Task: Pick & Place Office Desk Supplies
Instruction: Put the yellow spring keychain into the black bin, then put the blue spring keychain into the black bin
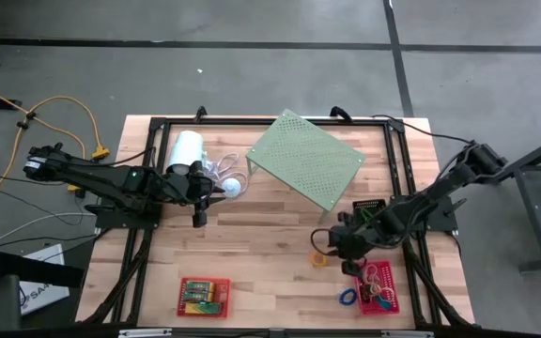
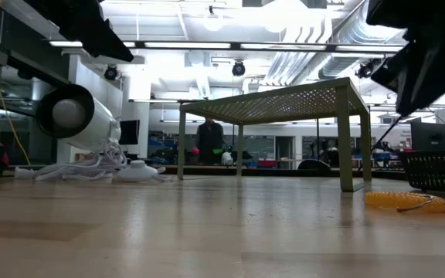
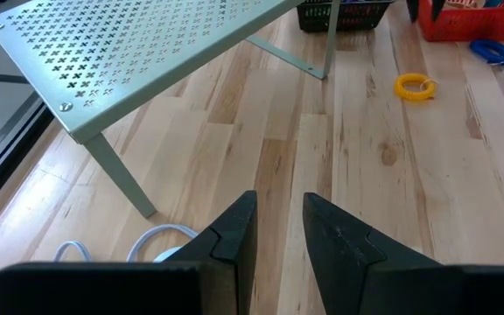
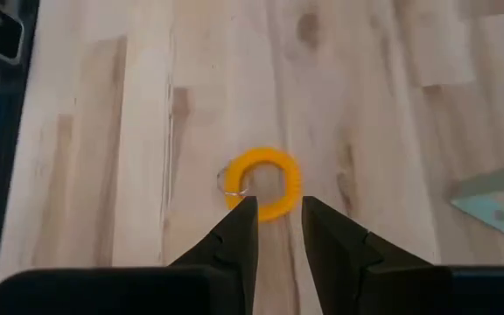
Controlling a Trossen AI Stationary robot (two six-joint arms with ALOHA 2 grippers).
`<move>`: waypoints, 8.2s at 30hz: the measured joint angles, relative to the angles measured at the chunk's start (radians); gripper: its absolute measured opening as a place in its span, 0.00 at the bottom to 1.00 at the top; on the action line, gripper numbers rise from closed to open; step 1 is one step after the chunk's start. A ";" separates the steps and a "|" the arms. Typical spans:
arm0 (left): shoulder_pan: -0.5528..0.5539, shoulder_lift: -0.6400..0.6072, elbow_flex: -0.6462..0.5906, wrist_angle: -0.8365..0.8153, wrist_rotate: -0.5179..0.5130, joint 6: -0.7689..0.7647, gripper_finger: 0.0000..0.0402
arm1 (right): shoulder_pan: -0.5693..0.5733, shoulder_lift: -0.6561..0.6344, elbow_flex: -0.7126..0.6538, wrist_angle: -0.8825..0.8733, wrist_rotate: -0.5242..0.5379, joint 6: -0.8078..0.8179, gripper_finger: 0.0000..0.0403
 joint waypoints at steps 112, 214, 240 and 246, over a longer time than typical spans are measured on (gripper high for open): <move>0.000 0.000 0.000 0.000 0.000 0.000 0.22 | 0.064 0.249 0.134 0.054 0.086 -0.114 0.03; 0.000 0.000 0.000 0.000 0.000 0.000 0.22 | 0.326 0.099 0.218 -0.481 0.364 0.527 0.11; 0.000 0.000 0.000 0.000 0.000 0.000 0.22 | 0.096 0.138 0.245 -0.026 0.004 -0.189 0.11; 0.000 0.000 0.000 0.000 0.000 0.000 0.22 | 0.081 0.237 0.376 -0.035 -0.027 -0.297 0.11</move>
